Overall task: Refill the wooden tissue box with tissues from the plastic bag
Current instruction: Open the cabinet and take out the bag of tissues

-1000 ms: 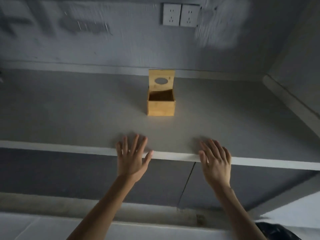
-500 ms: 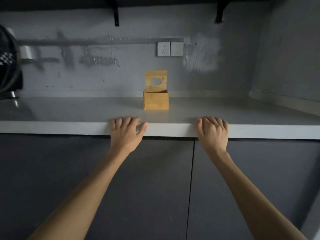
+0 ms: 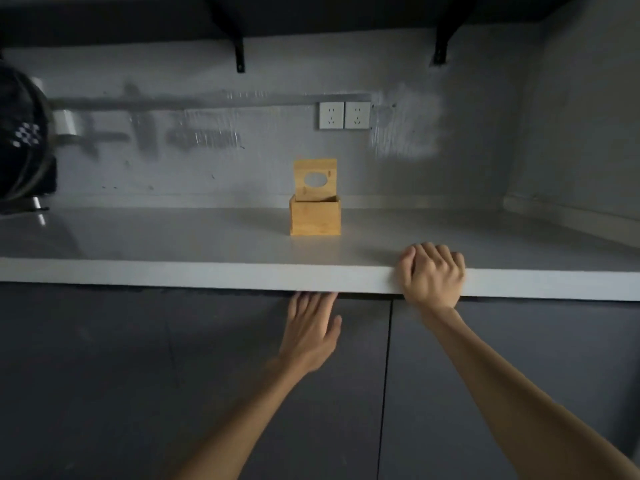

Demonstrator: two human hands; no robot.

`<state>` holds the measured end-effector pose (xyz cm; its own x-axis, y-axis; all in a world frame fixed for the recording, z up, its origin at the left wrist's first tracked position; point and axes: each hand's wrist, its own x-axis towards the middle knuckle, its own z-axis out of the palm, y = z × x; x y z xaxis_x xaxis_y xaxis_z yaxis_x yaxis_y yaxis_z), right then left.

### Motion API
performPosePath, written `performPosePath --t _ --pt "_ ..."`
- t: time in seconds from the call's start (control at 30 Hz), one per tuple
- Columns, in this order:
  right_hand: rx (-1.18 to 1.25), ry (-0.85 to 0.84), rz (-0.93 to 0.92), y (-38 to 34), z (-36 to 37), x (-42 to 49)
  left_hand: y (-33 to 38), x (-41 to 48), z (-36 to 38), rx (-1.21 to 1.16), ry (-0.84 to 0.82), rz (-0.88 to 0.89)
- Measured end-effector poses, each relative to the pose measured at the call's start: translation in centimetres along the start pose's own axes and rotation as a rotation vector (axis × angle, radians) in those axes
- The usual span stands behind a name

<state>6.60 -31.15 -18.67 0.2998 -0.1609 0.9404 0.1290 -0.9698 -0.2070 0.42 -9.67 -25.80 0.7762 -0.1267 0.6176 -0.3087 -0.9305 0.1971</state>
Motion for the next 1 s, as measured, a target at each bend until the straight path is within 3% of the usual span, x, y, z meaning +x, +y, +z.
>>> performPosePath --t 0.1,0.27,0.4,0.53,0.63,0.73,0.8,0.87,0.93,0.97,1.0 --pt "-0.040 -0.157 -0.016 -0.3 -1.2 0.2 1.7 1.0 1.0 0.043 -0.034 -0.170" --pt "0.060 -0.381 -0.028 -0.1 -3.2 0.1 3.1 -0.6 -2.2 -0.094 0.025 -0.229" --pt "0.107 -0.485 -0.052 0.5 -4.1 0.4 4.5 -7.2 -6.4 -0.326 0.118 -0.206" --pt "0.110 -0.462 -0.040 -0.7 -5.3 -0.4 3.7 -14.1 -12.3 -0.504 0.174 -0.273" --pt "0.141 -0.369 0.035 -3.1 -6.7 -2.2 1.3 -17.6 -17.4 -0.662 0.057 -0.414" --pt "0.420 -0.269 -0.034 -7.7 -8.0 -8.1 -0.9 -18.2 -21.8 -0.613 -0.273 -0.670" --pt "0.588 -0.476 -0.043 -11.0 -8.0 -13.8 -2.0 -17.4 -23.6 -0.475 -0.411 -0.816" --pt "0.666 -0.914 0.088 -13.4 -6.9 -18.3 -2.7 -16.7 -24.1 -0.312 -0.440 -0.864" --pt "0.867 -1.403 0.435 -15.5 -5.5 -21.7 -3.0 -17.1 -24.1 -0.064 -0.451 -0.830" --pt "1.029 -1.569 0.697 -16.6 -5.0 -23.1 -3.3 -17.5 -24.1 0.050 -0.445 -0.804" --pt "1.158 -1.597 0.958 -17.3 -4.3 -24.4 -3.4 -17.7 -24.1 0.135 -0.434 -0.772"
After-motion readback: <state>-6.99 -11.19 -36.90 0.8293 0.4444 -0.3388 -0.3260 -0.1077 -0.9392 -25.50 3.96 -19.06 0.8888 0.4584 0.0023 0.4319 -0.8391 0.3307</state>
